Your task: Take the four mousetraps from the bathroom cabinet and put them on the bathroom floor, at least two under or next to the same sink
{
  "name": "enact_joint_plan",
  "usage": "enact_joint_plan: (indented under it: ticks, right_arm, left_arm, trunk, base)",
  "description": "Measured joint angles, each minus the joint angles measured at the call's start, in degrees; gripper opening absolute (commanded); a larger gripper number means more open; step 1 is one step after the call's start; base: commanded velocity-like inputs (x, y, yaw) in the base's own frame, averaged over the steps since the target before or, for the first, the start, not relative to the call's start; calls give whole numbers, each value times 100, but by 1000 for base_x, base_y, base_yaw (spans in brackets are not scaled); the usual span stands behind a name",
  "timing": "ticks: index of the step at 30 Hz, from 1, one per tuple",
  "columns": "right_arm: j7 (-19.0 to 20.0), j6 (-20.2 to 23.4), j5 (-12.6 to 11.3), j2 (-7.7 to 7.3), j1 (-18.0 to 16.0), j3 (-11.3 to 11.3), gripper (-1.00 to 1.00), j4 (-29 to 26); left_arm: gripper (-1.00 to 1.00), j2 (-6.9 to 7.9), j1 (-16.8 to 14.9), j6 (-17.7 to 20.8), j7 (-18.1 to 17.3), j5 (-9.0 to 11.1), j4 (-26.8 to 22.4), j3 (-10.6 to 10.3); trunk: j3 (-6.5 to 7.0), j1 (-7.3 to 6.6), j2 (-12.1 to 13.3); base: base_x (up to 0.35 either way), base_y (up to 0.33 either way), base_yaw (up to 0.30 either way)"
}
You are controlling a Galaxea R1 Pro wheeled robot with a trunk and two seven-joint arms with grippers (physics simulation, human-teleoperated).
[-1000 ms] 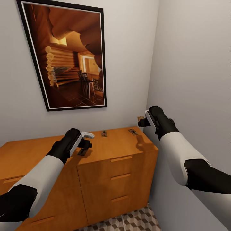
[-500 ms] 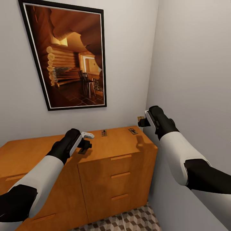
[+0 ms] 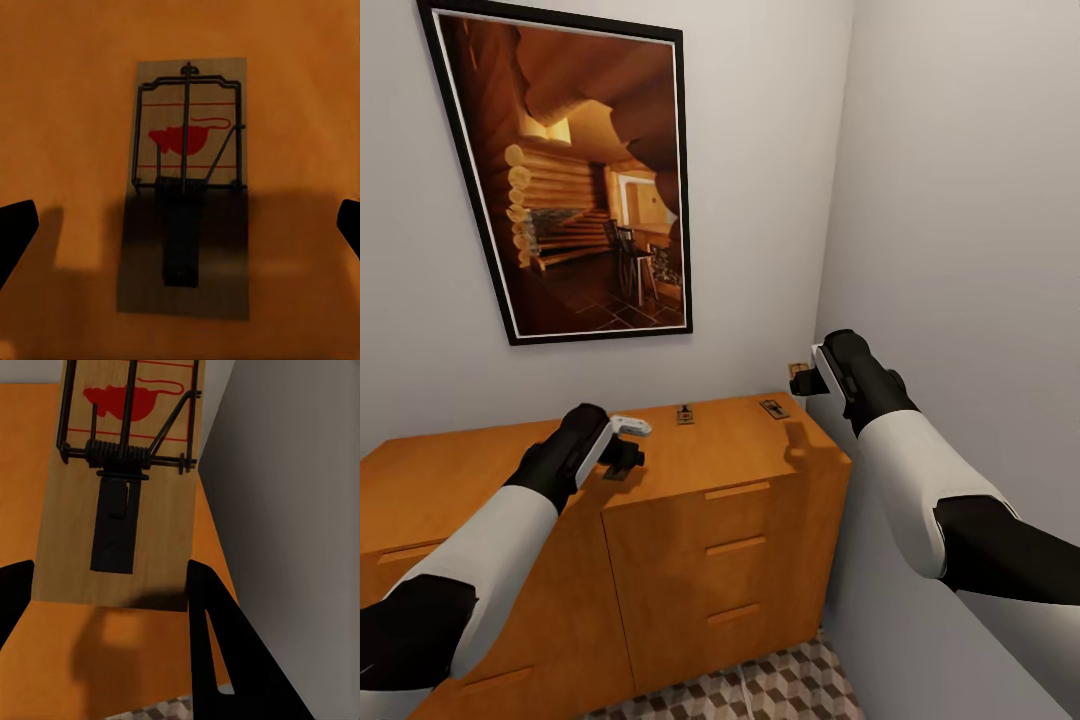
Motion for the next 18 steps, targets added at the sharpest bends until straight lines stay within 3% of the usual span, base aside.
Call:
enact_joint_plan:
  ticks: [7, 18]
  right_arm:
    - [0, 0, 0, 0, 0, 0, -100, 0]
    - [-1, 0, -3, 0, 0, 0, -100, 0]
  left_arm:
    - [100, -5, -4, 0, -4, 72, 360, 479]
    - [100, -10, -4, 0, -7, 95, 389, 622]
  trunk:
    - [1, 0, -1]
    - [1, 0, -1]
  base:
    - [0, 0, 0]
    - [0, 0, 0]
